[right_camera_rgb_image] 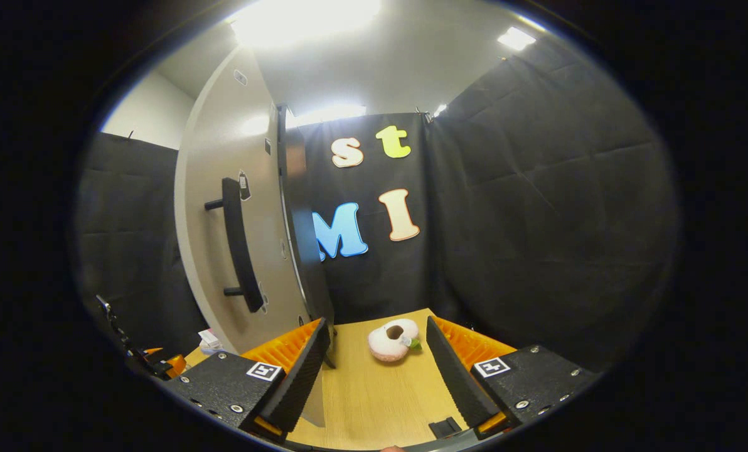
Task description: Open the cabinet door with the right hand, grasp the bottle in the cabinet with the left hand and place it on the coaster, then close the cabinet door with the right hand.
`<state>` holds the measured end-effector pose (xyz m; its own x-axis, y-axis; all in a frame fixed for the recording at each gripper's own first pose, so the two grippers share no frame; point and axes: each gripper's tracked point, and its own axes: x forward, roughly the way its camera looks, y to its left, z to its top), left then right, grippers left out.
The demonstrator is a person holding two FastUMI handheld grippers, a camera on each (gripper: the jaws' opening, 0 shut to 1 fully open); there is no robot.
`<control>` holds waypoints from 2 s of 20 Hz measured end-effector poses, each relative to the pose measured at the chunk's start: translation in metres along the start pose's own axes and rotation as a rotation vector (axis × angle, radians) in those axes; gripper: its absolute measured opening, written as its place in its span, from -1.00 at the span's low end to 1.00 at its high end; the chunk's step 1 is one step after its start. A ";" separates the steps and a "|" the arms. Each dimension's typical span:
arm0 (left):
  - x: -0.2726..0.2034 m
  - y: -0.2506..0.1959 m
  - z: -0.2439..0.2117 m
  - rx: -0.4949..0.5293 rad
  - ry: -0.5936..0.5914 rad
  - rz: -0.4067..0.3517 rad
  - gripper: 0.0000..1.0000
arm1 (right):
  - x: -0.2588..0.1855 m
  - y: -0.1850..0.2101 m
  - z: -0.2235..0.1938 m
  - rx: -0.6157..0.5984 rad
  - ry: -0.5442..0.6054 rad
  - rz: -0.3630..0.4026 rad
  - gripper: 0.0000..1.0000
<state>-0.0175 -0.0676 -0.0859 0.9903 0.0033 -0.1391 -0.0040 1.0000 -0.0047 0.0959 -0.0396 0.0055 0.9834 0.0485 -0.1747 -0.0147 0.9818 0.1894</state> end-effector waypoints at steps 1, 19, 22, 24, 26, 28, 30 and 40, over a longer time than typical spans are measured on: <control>-0.001 0.001 0.011 -0.013 -0.011 0.006 0.68 | 0.008 0.000 0.004 -0.003 -0.007 0.002 0.91; -0.013 0.136 0.096 -0.085 -0.155 0.139 0.73 | 0.011 0.062 0.054 -0.115 -0.071 -0.039 0.89; -0.013 0.162 0.090 -0.098 -0.150 0.147 0.60 | 0.010 0.068 0.053 -0.123 -0.056 -0.068 0.87; -0.012 0.177 0.087 -0.110 -0.148 0.153 0.68 | 0.009 0.074 0.052 -0.127 -0.053 -0.081 0.86; -0.010 0.188 0.081 -0.120 -0.143 0.151 0.62 | 0.005 0.084 0.051 -0.128 -0.050 -0.082 0.87; -0.008 0.198 0.078 -0.125 -0.138 0.151 0.68 | 0.002 0.096 0.050 -0.136 -0.047 -0.072 0.87; -0.005 0.206 0.075 -0.129 -0.136 0.146 0.73 | 0.000 0.107 0.049 -0.147 -0.047 -0.062 0.87; 0.001 0.246 0.067 -0.111 -0.130 0.120 0.68 | -0.005 0.166 0.039 -0.137 -0.052 -0.006 0.87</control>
<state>-0.0083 0.1789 -0.0210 0.9914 0.1302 -0.0162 -0.1312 0.9857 -0.1055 0.0960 0.1164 0.0755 0.9916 0.0362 -0.1240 -0.0297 0.9981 0.0541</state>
